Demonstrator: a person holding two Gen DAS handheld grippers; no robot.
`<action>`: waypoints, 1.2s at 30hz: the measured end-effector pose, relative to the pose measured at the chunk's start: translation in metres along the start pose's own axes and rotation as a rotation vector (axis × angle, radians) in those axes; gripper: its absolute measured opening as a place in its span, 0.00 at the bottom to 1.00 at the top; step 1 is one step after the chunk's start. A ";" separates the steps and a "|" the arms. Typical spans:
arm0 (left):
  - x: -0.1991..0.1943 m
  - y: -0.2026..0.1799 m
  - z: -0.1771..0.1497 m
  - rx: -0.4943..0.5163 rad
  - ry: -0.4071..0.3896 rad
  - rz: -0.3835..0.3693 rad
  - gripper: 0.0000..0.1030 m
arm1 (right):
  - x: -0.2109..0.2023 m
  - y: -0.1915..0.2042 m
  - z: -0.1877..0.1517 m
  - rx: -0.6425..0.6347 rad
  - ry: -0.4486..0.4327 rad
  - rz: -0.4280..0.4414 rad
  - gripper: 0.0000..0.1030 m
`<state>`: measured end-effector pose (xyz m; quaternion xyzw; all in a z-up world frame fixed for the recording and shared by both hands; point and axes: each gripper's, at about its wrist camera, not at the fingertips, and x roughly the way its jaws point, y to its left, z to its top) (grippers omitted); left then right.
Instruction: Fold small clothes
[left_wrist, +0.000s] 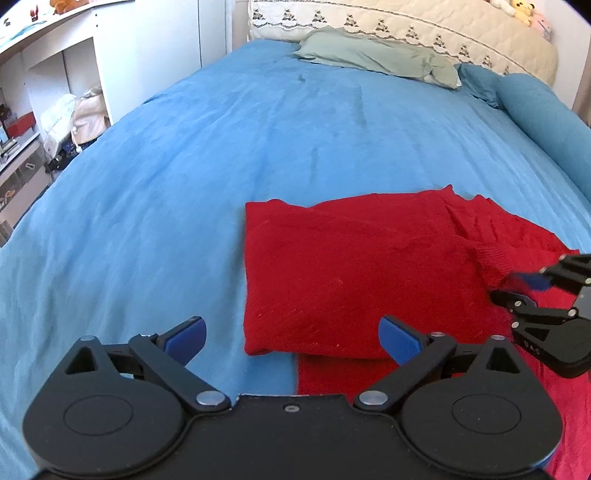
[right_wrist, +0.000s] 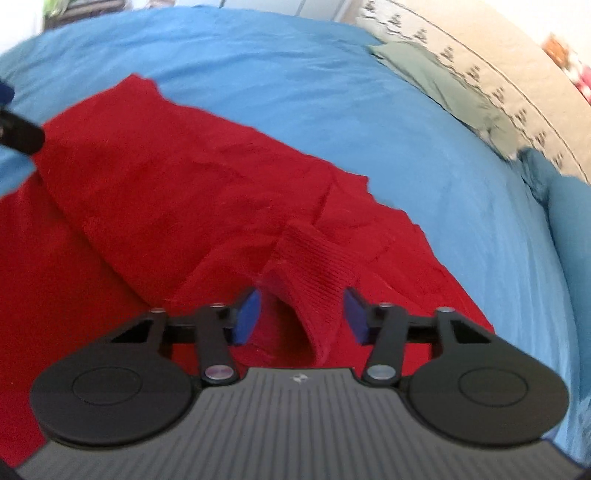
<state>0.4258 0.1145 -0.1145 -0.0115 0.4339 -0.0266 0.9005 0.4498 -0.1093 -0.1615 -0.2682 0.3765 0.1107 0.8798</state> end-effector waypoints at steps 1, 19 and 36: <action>0.000 0.000 0.000 -0.009 0.002 -0.001 0.99 | 0.002 0.002 0.000 -0.009 0.009 0.009 0.36; -0.003 -0.021 0.015 -0.034 -0.009 -0.058 0.99 | -0.054 -0.091 0.011 0.367 -0.133 -0.025 0.20; 0.026 -0.071 0.014 0.036 0.010 -0.094 0.99 | -0.031 -0.167 -0.106 0.613 0.036 -0.202 0.20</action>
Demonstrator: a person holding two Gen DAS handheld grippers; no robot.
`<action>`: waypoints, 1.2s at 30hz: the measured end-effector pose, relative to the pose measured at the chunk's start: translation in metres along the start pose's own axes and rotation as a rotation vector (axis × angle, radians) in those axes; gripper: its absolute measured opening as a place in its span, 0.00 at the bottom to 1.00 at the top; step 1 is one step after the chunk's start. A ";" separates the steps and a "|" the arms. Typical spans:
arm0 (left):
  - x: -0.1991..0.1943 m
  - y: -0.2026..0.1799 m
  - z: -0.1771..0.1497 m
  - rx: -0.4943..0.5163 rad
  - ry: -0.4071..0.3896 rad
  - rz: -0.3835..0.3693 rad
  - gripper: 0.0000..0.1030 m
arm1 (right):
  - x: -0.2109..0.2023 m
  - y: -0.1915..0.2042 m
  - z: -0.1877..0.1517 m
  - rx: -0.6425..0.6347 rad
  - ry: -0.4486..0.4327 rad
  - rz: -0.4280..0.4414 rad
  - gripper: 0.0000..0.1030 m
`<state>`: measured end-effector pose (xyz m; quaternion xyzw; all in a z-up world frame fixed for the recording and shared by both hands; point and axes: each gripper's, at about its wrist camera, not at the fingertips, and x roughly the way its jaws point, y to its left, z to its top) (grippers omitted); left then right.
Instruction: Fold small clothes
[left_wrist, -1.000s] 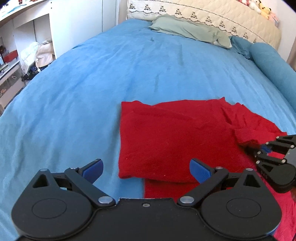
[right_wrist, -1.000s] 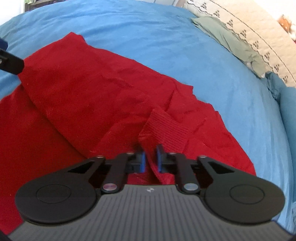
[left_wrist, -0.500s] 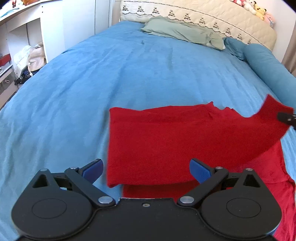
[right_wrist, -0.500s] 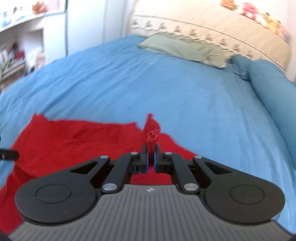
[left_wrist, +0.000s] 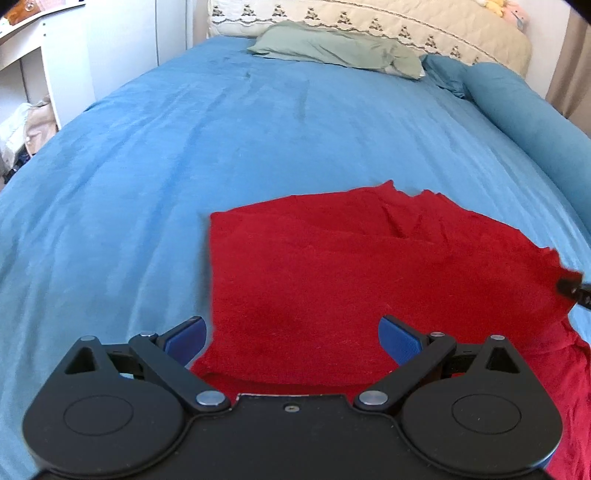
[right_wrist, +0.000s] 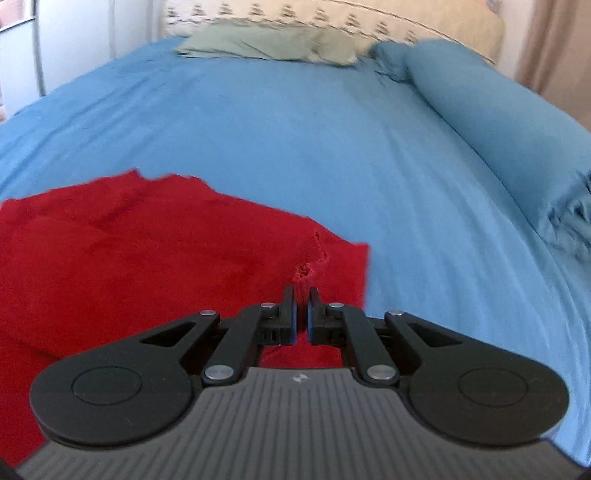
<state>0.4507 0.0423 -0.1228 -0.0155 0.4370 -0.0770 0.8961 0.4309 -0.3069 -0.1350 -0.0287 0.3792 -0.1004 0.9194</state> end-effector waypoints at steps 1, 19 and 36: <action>0.003 -0.003 0.001 0.003 0.001 -0.004 0.98 | 0.003 -0.004 -0.004 0.021 0.014 0.000 0.20; 0.041 -0.030 -0.003 0.096 0.069 -0.009 0.99 | 0.007 0.004 -0.015 -0.015 0.012 0.161 0.88; 0.059 -0.037 -0.011 0.121 0.089 0.023 1.00 | 0.034 -0.009 -0.048 0.089 -0.012 0.268 1.00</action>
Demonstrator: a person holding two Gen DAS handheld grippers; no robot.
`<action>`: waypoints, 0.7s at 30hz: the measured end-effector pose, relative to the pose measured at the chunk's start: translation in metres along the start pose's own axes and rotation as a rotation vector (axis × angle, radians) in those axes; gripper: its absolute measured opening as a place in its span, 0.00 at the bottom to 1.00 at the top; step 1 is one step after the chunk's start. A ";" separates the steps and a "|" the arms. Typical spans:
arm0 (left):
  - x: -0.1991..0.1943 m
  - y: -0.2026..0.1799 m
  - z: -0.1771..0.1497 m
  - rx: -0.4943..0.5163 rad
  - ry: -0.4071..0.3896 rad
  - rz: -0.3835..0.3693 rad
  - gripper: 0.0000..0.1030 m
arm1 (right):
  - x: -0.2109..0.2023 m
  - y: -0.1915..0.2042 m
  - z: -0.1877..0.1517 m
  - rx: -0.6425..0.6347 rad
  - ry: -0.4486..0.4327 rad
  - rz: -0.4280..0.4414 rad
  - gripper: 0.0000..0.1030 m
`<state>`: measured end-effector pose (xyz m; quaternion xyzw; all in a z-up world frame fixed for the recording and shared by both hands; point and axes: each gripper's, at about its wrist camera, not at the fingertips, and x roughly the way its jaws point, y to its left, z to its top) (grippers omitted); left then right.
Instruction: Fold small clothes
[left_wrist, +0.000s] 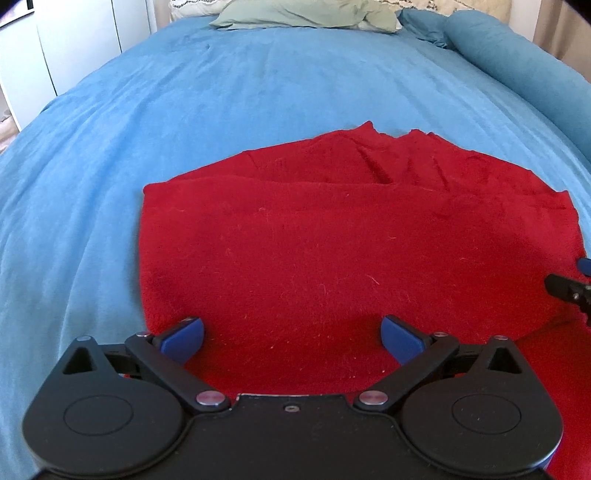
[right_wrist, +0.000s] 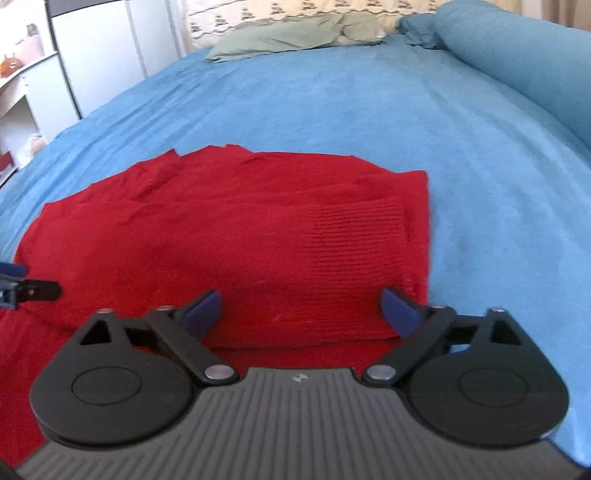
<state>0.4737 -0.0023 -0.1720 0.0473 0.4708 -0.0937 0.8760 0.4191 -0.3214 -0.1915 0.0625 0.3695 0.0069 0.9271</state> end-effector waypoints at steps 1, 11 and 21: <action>0.000 0.000 0.001 0.002 0.007 0.000 1.00 | 0.001 0.002 -0.001 -0.019 0.000 -0.002 1.00; -0.093 0.012 -0.001 -0.037 -0.097 -0.017 1.00 | -0.055 0.007 0.021 -0.005 -0.047 0.027 1.00; -0.209 0.044 -0.094 -0.005 0.105 -0.066 1.00 | -0.204 -0.004 0.000 0.013 -0.013 0.089 1.00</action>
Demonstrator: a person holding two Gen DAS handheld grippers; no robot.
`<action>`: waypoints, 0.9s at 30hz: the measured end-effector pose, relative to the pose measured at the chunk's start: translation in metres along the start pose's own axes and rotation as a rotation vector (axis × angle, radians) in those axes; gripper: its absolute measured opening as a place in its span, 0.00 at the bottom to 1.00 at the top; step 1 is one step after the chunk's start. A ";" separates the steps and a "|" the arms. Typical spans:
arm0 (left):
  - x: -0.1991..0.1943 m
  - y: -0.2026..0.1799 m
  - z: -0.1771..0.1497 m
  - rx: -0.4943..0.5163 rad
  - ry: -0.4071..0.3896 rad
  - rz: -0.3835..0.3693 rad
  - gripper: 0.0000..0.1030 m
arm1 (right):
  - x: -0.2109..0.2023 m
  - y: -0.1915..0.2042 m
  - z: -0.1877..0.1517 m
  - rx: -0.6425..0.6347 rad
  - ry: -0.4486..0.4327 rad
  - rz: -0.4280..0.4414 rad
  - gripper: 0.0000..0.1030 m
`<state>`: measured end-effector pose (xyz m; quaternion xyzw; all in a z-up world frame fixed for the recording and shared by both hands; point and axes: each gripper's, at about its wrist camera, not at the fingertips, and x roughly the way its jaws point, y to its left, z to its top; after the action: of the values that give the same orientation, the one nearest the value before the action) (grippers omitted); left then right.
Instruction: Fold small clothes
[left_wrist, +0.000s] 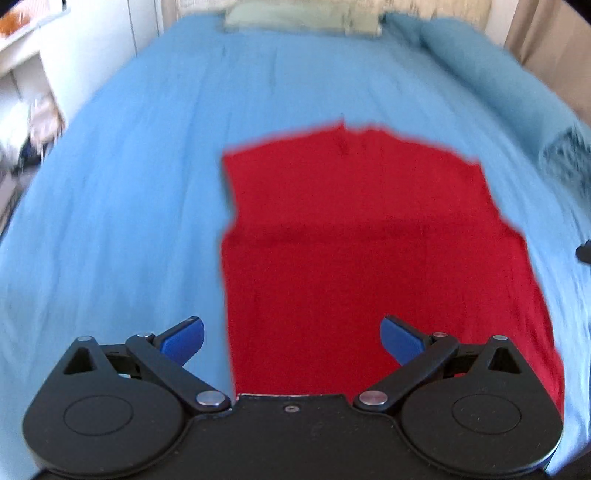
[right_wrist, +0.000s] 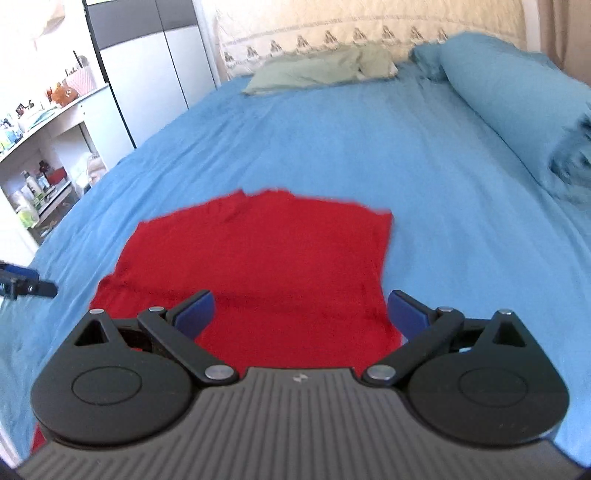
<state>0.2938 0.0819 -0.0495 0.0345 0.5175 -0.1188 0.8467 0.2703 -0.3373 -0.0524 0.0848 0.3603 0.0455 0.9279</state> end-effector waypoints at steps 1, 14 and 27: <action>-0.002 0.003 -0.015 -0.011 0.033 -0.009 1.00 | -0.010 -0.001 -0.009 0.009 0.031 -0.002 1.00; 0.023 0.023 -0.142 -0.188 0.311 -0.099 0.71 | -0.059 -0.011 -0.147 0.163 0.375 -0.089 0.96; 0.029 0.017 -0.143 -0.176 0.319 -0.112 0.40 | -0.054 -0.005 -0.186 0.202 0.491 -0.113 0.80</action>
<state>0.1857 0.1195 -0.1421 -0.0504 0.6546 -0.1131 0.7458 0.1049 -0.3273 -0.1528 0.1433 0.5814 -0.0232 0.8006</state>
